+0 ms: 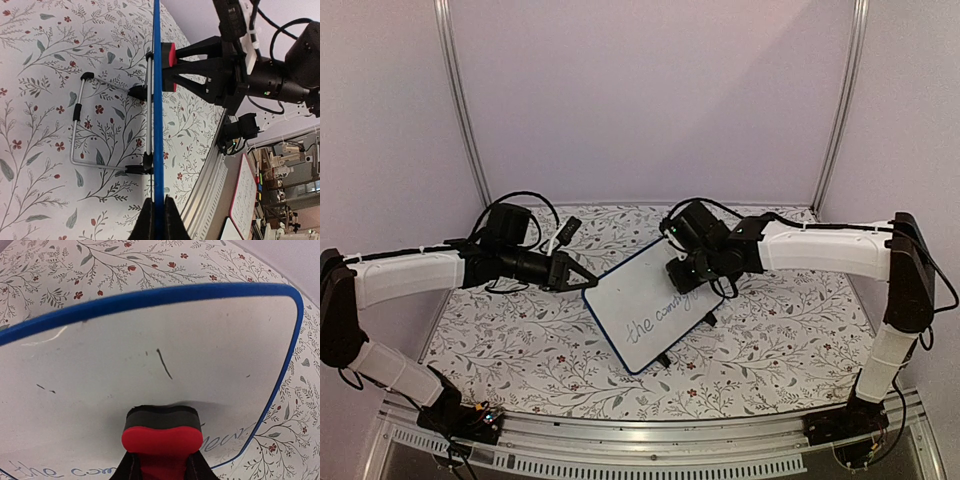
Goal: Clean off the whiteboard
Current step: Erase the whiteboard at the center of the board.
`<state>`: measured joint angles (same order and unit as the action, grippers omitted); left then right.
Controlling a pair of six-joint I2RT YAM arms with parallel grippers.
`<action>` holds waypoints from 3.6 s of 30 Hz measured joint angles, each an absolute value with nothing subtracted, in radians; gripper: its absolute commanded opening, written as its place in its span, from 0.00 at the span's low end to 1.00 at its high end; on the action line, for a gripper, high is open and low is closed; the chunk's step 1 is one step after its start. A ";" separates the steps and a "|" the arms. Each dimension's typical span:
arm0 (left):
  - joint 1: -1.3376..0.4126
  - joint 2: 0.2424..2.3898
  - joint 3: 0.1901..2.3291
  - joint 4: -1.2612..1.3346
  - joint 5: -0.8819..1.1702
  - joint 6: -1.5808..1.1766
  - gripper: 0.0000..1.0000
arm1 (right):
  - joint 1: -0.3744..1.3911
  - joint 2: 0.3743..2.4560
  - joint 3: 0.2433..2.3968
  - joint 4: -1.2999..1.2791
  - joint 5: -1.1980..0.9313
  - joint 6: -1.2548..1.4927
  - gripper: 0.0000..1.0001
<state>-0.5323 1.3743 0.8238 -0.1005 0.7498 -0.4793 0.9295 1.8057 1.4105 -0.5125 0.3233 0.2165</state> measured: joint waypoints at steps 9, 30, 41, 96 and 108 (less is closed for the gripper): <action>-0.532 1.374 0.824 -0.101 0.750 -0.479 0.00 | 0.909 1.740 1.252 -0.516 0.329 0.236 0.20; -0.532 1.374 0.824 -0.100 0.751 -0.479 0.00 | 0.902 1.766 1.313 -0.507 0.326 0.236 0.20; -0.532 1.374 0.824 -0.100 0.751 -0.479 0.00 | 0.900 1.790 1.378 -0.509 0.319 0.218 0.20; -0.532 1.374 0.822 -0.101 0.747 -0.483 0.00 | 0.873 1.808 1.381 -0.533 0.319 0.204 0.20; -0.532 1.374 0.822 -0.101 0.738 -0.489 0.00 | 0.838 1.805 1.327 -0.506 0.319 0.205 0.20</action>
<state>-0.5320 1.3735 0.8219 -0.1009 0.7383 -0.4892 0.8375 1.8053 1.3270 -0.5060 0.3187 0.2047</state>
